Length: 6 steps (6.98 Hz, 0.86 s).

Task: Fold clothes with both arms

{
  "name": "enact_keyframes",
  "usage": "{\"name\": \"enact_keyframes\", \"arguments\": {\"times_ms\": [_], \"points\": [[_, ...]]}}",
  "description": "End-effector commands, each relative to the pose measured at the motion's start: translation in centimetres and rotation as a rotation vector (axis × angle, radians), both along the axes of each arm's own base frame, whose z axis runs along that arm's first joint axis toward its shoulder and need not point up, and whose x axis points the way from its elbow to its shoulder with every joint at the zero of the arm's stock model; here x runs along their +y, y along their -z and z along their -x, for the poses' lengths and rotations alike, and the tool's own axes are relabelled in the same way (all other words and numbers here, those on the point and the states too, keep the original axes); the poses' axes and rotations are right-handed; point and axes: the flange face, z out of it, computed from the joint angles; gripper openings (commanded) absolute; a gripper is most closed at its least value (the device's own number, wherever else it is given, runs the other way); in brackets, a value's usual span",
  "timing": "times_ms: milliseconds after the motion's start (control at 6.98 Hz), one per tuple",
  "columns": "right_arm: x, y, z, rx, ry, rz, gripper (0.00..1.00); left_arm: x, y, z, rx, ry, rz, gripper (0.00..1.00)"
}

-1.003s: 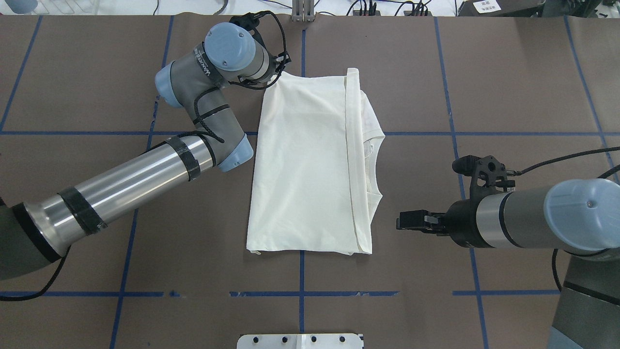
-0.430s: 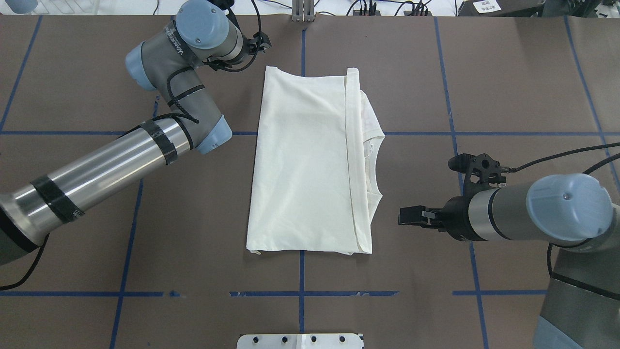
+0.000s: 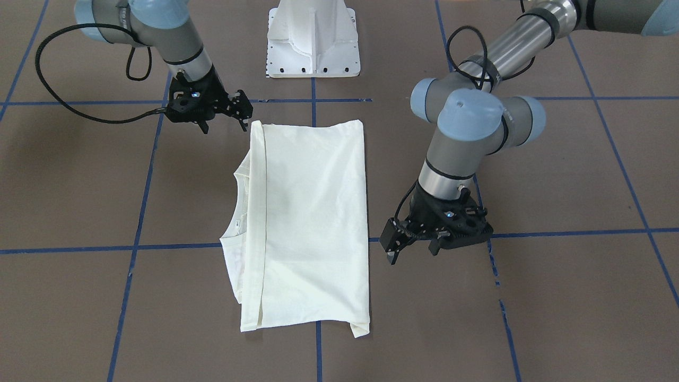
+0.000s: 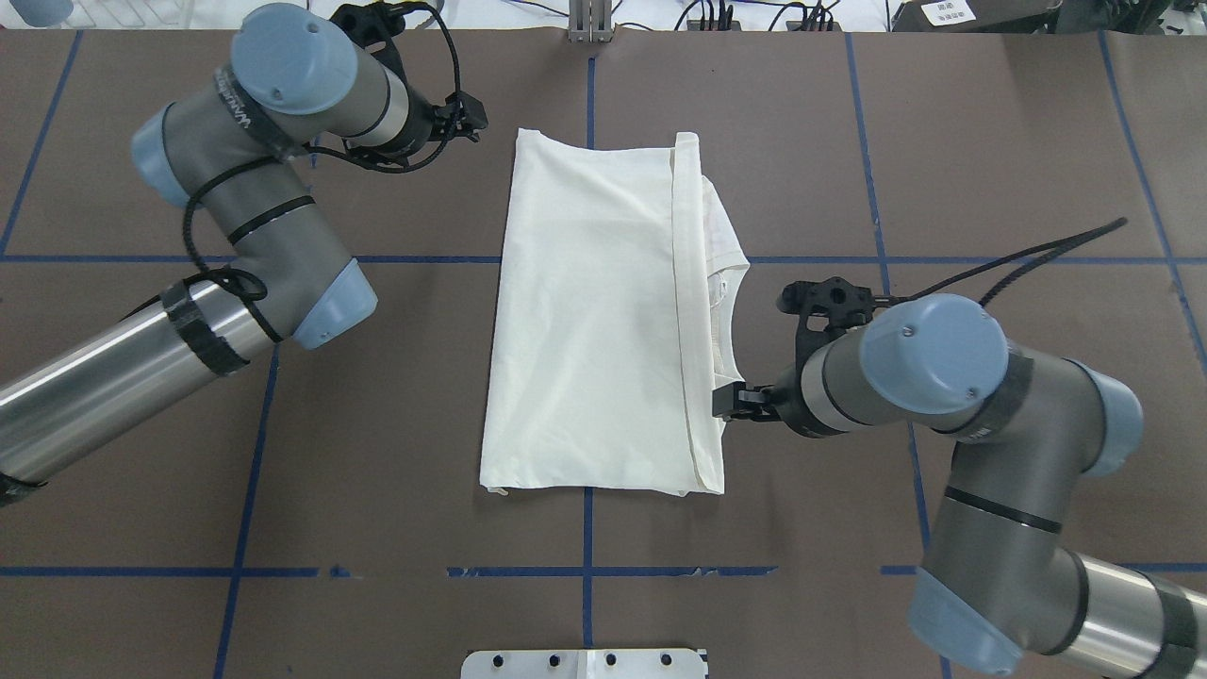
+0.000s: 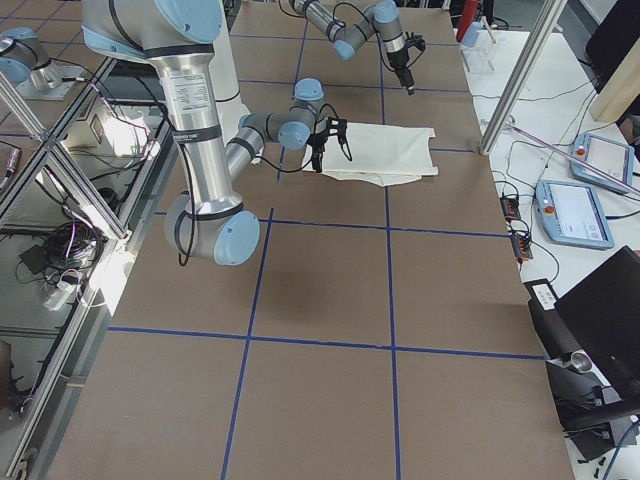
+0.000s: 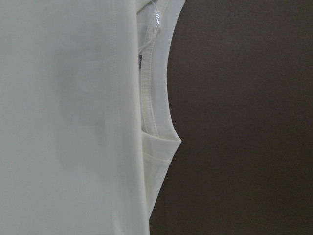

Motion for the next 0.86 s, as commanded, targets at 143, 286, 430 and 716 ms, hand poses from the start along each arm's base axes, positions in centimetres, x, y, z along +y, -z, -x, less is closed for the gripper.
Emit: {"name": "enact_keyframes", "arguments": {"times_ms": [143,286,430,716], "points": [[0.0,3.0,7.5,0.147,0.073,0.053,1.00,11.3,5.9,3.9,0.062,-0.133,-0.001,1.00],[0.0,3.6,8.6,0.189,0.081,0.075,1.00,11.2,5.5,3.6,0.056,-0.135,0.004,1.00],[0.0,3.5,10.4,0.212,0.091,0.084,1.00,11.3,5.2,3.7,0.053,-0.135,0.005,1.00],[-0.2,1.9,11.2,0.246,0.098,0.109,1.00,11.4,5.3,3.7,0.055,-0.137,0.005,1.00]]}}
